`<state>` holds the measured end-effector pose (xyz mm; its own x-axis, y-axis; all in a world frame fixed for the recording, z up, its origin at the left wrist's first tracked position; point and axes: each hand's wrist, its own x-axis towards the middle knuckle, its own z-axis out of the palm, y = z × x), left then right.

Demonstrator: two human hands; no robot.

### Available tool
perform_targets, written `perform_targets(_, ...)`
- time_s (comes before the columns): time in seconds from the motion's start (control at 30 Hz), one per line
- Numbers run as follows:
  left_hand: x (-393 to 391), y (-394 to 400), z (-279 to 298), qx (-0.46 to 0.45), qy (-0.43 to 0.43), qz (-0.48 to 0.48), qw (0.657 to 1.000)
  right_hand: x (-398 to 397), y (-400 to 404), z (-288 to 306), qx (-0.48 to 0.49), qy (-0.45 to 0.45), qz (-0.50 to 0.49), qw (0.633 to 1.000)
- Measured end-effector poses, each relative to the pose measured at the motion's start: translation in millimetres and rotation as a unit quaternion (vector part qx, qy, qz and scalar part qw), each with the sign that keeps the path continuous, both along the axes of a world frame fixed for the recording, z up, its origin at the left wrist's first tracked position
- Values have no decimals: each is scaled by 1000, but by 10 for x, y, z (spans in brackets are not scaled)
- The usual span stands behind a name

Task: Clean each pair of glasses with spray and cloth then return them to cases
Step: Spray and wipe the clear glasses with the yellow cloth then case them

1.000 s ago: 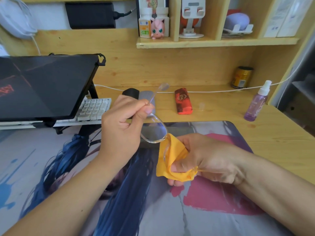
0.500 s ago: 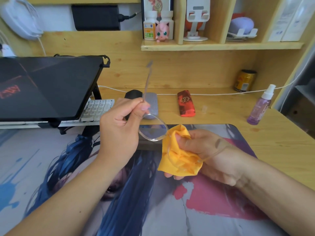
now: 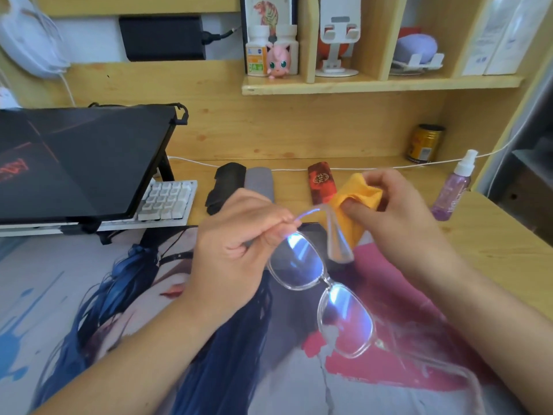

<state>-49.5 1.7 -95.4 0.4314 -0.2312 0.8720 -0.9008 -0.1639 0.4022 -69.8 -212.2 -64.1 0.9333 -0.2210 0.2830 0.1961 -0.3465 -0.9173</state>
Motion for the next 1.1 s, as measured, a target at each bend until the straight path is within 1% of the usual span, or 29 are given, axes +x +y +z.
perform_targets(0.07, -3, -36, -28, 5, 16, -4, 1000, -46, 102, -57, 69, 27, 43, 996)
perform_targets(0.13, -3, -51, -44, 2, 30, 8, 1000, -119, 216, -110, 154, 73, 120, 978)
perform_targets(0.2, 0, -37, -38, 1, 39, 19, 999, -201, 287, -119, 211, 125, 203, 948)
perform_targets(0.3, 20, 15, -5, 1, 55, 41, 998, -284, 300, -53, 255, 167, 324, 895)
perform_targets(0.37, 50, 36, 5, 1, 60, 56, 997, -252, 246, -34, 300, 181, 349, 869)
perform_targets(0.4, 55, 36, 9, 0, 58, 59, 997, -227, 227, -34, 323, 189, 340, 863)
perform_targets(0.47, 45, 30, 14, 3, 45, 53, 998, -193, 217, -58, 344, 192, 312, 864)
perform_targets(0.53, 15, 19, 20, 19, 29, 45, 998, -189, 226, -89, 340, 185, 311, 868)
perform_targets(0.6, -8, 10, 24, 31, 17, 39, 999, -207, 224, -110, 317, 198, 348, 860)
perform_targets(0.7, -31, -15, 14, 57, -14, 11, 998, -263, 233, -81, 237, 243, 429, 837)
perform_targets(0.77, -47, -53, 3, 76, -15, -9, 997, -276, 207, -59, 203, 254, 452, 831)
perform_targets(0.83, -52, -70, 2, 79, -11, -24, 997, -272, 160, -15, 193, 272, 470, 817)
perform_targets(0.9, -40, -67, 7, 77, -6, -38, 996, -264, 133, 6, 195, 292, 502, 791)
perform_targets(0.93, -35, -62, 8, 75, -3, -44, 996, -265, 138, 2, 195, 298, 505, 786)
perform_targets(0.97, -30, -62, 5, 71, 0, -49, 996, -270, 155, -8, 193, 298, 493, 794)
perform_targets(1.03, -36, -74, -3, 67, 8, -53, 996, -284, 210, -41, 179, 285, 443, 831)
perform_targets(1.1, -44, -91, -18, 64, 18, -53, 996, -310, 269, -34, 163, 271, 405, 858)
